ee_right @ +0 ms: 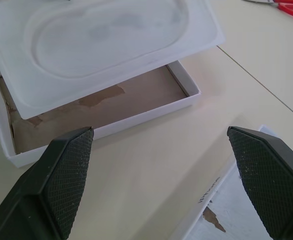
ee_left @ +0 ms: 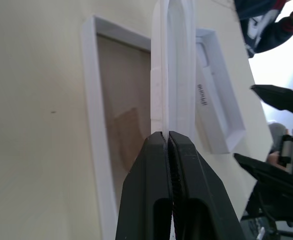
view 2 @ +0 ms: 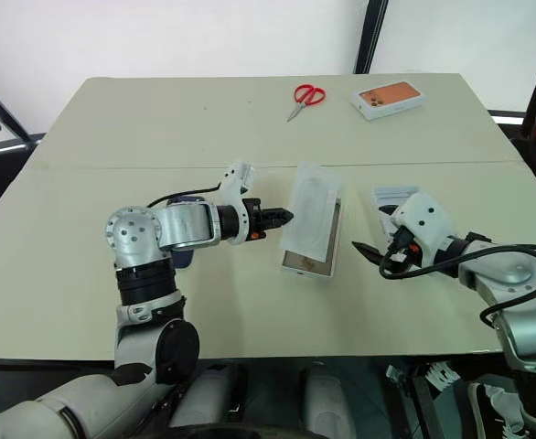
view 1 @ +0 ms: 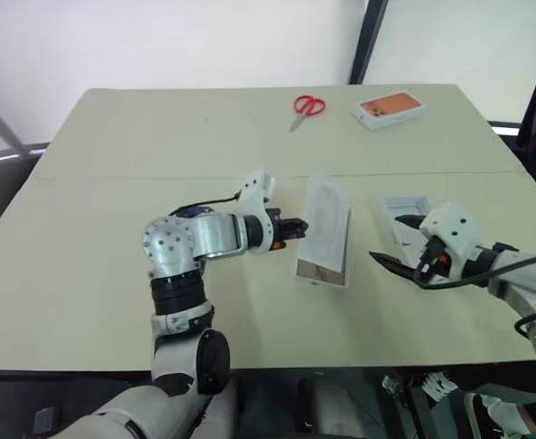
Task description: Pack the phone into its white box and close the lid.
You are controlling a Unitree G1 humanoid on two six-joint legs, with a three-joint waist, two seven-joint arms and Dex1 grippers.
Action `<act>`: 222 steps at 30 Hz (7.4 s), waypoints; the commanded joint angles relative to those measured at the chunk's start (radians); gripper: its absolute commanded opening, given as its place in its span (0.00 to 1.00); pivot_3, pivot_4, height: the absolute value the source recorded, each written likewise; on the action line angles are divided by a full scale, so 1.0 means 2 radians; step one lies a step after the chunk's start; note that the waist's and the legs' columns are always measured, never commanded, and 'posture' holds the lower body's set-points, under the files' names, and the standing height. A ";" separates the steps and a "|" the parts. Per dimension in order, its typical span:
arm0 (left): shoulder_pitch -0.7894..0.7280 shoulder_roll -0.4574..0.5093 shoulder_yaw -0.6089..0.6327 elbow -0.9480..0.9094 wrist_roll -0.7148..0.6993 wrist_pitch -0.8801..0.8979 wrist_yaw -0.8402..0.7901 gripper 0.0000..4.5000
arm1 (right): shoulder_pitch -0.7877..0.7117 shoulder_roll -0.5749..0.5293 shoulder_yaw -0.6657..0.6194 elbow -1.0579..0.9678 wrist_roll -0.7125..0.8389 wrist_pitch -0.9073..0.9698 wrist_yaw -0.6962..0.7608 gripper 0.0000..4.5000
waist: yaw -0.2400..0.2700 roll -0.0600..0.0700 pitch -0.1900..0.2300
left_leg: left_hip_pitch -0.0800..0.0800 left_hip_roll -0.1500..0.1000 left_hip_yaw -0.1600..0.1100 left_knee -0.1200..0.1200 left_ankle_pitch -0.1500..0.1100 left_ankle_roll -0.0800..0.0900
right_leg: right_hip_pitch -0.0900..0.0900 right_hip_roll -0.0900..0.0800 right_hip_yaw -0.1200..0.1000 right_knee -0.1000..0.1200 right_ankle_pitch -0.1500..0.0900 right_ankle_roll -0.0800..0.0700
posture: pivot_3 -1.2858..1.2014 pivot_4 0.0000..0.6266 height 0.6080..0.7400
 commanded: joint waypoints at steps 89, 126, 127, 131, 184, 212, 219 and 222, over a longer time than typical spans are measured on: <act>0.318 0.462 -0.191 -0.159 0.246 -0.543 -0.612 0.94 | -0.280 0.139 0.267 0.192 -0.155 0.082 -0.072 0.02 | -0.014 0.001 0.000 | 0.001 0.002 0.001 -0.004 0.000 0.001 | -0.002 0.000 0.001 0.000 0.000 0.000 | 0.52 0.24 1.00; 0.316 0.430 -0.191 -0.158 0.259 -0.536 -0.590 0.94 | -0.282 0.149 0.263 0.195 -0.208 0.089 -0.064 0.02 | -0.014 0.001 0.000 | 0.001 0.002 0.000 -0.004 0.000 0.001 | -0.002 0.000 0.001 0.000 0.000 0.000 | 0.52 0.24 1.00; 0.316 0.430 -0.192 -0.157 0.259 -0.536 -0.590 0.94 | -0.282 0.148 0.263 0.194 -0.208 0.089 -0.064 0.02 | -0.014 0.001 0.000 | 0.001 0.002 0.000 -0.004 0.000 0.001 | -0.002 0.000 0.001 0.000 0.000 0.000 | 0.52 0.24 1.00; 0.311 0.431 -0.194 -0.152 0.260 -0.536 -0.591 0.94 | -0.270 0.121 0.268 0.179 -0.215 0.088 -0.053 0.02 | -0.013 0.001 0.000 | 0.001 0.002 0.001 -0.004 0.000 0.001 | -0.002 0.000 0.001 0.000 0.000 0.000 | 0.52 0.24 1.00; 0.319 0.434 -0.185 -0.149 0.263 -0.533 -0.586 0.94 | -0.100 -0.009 0.182 -0.092 -0.041 0.066 0.148 0.42 | -0.010 0.001 0.000 | 0.001 0.002 -0.001 -0.004 0.000 0.001 | -0.001 0.000 0.000 -0.001 0.000 0.000 | 0.52 0.24 1.00; 0.310 0.435 -0.172 -0.139 0.262 -0.526 -0.588 0.94 | -0.120 0.014 0.274 -0.030 -0.117 -0.080 0.137 0.01 | -0.013 0.001 0.000 | 0.002 0.002 0.000 -0.004 0.000 0.001 | 0.000 0.000 0.000 0.000 0.000 0.000 | 0.52 0.24 1.00; 0.314 0.435 -0.164 -0.143 0.263 -0.527 -0.580 0.94 | -0.171 0.063 0.313 0.024 -0.141 -0.090 0.144 0.01 | -0.011 0.001 0.000 | 0.001 0.002 -0.001 -0.004 0.000 0.001 | -0.001 0.000 0.000 0.000 0.000 0.000 | 0.52 0.24 1.00; 0.324 0.437 -0.155 -0.149 0.260 -0.525 -0.577 0.94 | -0.173 0.071 0.313 0.023 -0.136 -0.082 0.145 0.01 | -0.012 0.001 0.000 | 0.001 0.002 -0.001 -0.004 0.000 0.001 | -0.001 0.000 0.000 0.000 0.000 0.000 | 0.52 0.24 1.00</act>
